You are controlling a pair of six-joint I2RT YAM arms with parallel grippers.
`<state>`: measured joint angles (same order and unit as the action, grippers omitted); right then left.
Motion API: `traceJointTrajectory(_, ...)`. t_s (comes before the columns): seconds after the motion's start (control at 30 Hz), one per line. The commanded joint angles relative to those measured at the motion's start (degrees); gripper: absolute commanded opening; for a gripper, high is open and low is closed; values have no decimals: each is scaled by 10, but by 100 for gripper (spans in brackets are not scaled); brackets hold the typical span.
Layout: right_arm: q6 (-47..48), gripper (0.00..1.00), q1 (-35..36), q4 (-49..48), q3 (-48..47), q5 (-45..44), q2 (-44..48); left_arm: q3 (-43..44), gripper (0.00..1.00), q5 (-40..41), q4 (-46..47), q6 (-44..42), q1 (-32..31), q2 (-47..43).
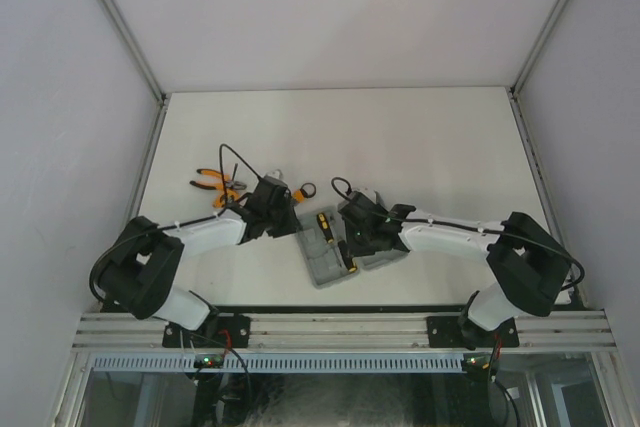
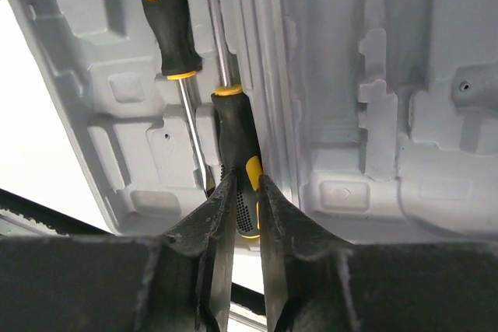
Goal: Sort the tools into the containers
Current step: Place the screwdriver in the storage box, then pick up the pliers at the center of the board.
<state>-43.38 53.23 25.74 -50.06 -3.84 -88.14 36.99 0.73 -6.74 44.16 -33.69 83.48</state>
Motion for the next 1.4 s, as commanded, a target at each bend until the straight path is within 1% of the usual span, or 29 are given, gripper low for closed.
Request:
traceJointTrajectory(0.0,-4,19,-13,33,40,-34,9,53,32,-39,18,-20,-2,31)
traceJointTrajectory(0.1,0,22,-20,38,43,-44,35,70,34,-26,-4,-27,-3,36)
traceJointTrajectory(0.27,12,26,-29,40,42,-49,80,73,41,45,-58,-31,-2,2)
traceJointTrajectory(0.4,25,30,-30,38,42,-53,123,74,44,89,-96,-42,-2,-46)
traceJointTrajectory(0.57,41,32,-18,29,43,-63,173,86,47,164,-157,-54,6,-112)
traceJointTrajectory(0.67,45,34,-14,29,45,-71,192,95,49,211,-188,-76,17,-142)
traceJointTrajectory(0.73,48,35,-14,28,49,-71,198,94,50,234,-199,-77,33,-155)
traceJointTrajectory(0.97,49,36,-14,38,63,-81,220,94,50,253,-204,-64,110,-169)
traceJointTrajectory(1.03,46,37,-14,42,68,-81,229,99,51,251,-196,-60,139,-165)
traceJointTrajectory(1.2,44,38,-13,53,76,-81,259,118,51,251,-170,-10,211,-142)
traceJointTrajectory(1.3,44,38,-14,59,86,-86,276,121,48,235,-150,9,260,-129)
traceJointTrajectory(1.37,44,38,-17,60,91,-88,284,120,47,222,-135,19,286,-117)
